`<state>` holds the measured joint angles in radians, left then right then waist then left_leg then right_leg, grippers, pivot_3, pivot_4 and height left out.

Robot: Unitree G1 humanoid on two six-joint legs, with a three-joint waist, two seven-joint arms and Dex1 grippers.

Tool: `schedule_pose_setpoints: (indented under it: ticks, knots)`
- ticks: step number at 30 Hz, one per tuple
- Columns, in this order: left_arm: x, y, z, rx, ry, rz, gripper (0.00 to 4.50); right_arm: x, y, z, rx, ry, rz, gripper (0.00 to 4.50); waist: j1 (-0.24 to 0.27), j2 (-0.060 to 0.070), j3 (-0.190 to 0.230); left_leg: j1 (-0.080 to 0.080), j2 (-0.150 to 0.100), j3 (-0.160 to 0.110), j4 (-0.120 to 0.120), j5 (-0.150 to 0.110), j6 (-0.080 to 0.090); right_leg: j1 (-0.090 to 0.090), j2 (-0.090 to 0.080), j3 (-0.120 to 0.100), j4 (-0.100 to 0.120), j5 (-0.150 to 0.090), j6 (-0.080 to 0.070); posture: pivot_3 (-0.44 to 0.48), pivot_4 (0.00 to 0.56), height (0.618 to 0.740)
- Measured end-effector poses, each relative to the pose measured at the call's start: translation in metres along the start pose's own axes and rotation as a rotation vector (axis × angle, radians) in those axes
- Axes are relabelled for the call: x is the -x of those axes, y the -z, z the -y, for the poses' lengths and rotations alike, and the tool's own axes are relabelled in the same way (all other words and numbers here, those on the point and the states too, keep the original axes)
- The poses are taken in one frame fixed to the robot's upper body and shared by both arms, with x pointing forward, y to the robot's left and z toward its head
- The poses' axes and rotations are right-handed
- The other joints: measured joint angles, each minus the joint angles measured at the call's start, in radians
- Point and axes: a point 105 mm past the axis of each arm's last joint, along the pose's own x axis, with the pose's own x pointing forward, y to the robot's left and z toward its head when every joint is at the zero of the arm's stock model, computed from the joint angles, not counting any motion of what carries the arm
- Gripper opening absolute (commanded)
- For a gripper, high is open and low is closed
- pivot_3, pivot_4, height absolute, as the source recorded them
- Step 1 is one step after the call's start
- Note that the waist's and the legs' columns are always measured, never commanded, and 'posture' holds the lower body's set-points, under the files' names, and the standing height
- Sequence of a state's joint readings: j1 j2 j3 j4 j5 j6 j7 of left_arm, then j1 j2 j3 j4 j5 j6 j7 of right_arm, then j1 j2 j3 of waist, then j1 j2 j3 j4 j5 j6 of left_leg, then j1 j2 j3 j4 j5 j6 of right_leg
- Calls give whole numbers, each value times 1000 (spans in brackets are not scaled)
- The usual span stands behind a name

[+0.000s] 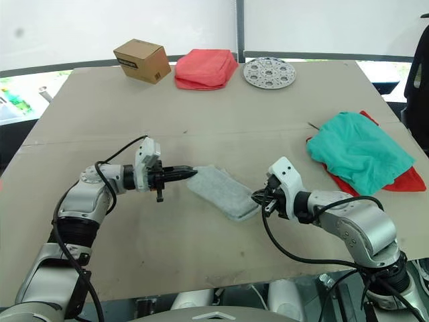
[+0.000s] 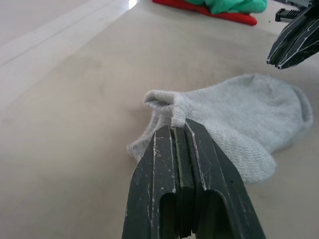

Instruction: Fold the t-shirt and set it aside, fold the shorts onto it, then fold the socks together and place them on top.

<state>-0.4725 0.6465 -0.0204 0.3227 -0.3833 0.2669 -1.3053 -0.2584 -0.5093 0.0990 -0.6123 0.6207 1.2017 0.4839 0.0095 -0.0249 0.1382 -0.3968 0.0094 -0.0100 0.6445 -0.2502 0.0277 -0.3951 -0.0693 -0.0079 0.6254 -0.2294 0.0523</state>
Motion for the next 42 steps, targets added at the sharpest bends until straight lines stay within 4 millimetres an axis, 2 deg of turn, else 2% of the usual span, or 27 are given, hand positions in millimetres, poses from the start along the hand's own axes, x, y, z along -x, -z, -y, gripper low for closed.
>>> schedule_pose_setpoints:
  ticks: [1, 2, 5, 9, 12, 19, 25, 27, 29, 30, 37, 42]
  knots:
    - [0, 0, 0, -1, 4, -1, 0, 0, 1, 1, -6, 10, -2, 71, 0, 0, 0, 0, 0, 0, 0, 0, 0, 0, 0, 0, 0, 0, 0, 0, 150, 740]
    - [0, 0, 1, -6, 10, -3, 0, -1, 2, 3, -10, 19, -2, 631, -1, 0, 0, 0, 0, 0, 0, 0, 0, 0, 0, 0, 0, 0, 0, 0, 150, 740]
    - [1, 0, 2, -15, 25, -6, 0, -5, 2, 10, -29, 36, -3, 1758, -2, 0, 0, 0, 0, 0, 0, 0, 0, 0, 0, 0, 0, 0, 0, 0, 150, 740]
    - [-1, -1, 4, -33, 40, 13, 0, -26, 2, 13, -28, 36, -9, 1758, -10, 0, 0, 0, 0, 0, 0, 0, 0, 0, 0, 0, 0, 0, 0, 0, 150, 740]
    - [0, -8, 6, -75, 47, 31, 0, -34, -3, 15, -24, 40, 7, 1758, -12, 0, 0, 0, 0, 0, 0, 0, 0, 0, 0, 0, 1, 0, 0, 0, 150, 740]
    - [-4, -20, 24, -204, 76, 55, 0, -42, -4, 16, -13, 9, 4, 1758, -21, 0, 0, 0, 0, -1, 0, 0, 0, 0, 0, 0, 1, 0, 0, 0, 150, 740]
    - [-6, -37, 29, -246, 59, 84, 0, -45, 0, 11, -13, -38, -14, 1758, -21, 0, 0, 0, 0, -1, 0, 0, 0, 0, 0, 0, 1, 0, 0, 0, 150, 740]
    - [-8, -41, 31, -248, 58, 93, 0, -45, 0, 10, -12, -51, -14, 840, -21, 0, 0, 0, 0, -1, 0, 0, 0, 0, 0, 0, 1, 0, 0, 0, 150, 740]
    - [-9, -44, 32, -247, 53, 97, 0, -45, 0, 11, -8, -48, -12, 178, -21, 0, 0, 0, 0, -1, 0, 0, 0, 0, 1, 0, 1, 0, 0, 0, 150, 740]
    - [-9, -45, 33, -242, 53, 100, 0, -45, -1, 11, -6, -46, -11, 74, -21, 0, 0, 0, 0, -1, 0, 0, 0, 0, 1, 0, 1, 0, 0, 0, 150, 740]
    - [-10, -45, 28, -171, 18, 97, 0, -34, -11, 15, 16, -22, 17, 74, -20, 0, 0, 0, 0, -1, 0, 0, 0, 0, 1, 0, 1, 0, 0, 0, 150, 740]
    - [-10, -54, 9, -88, -54, 127, 0, -16, -19, 0, 15, -66, 61, 74, -20, 0, 0, 0, 0, -1, 0, 0, 0, 0, 1, 0, 1, 0, 0, 0, 150, 740]
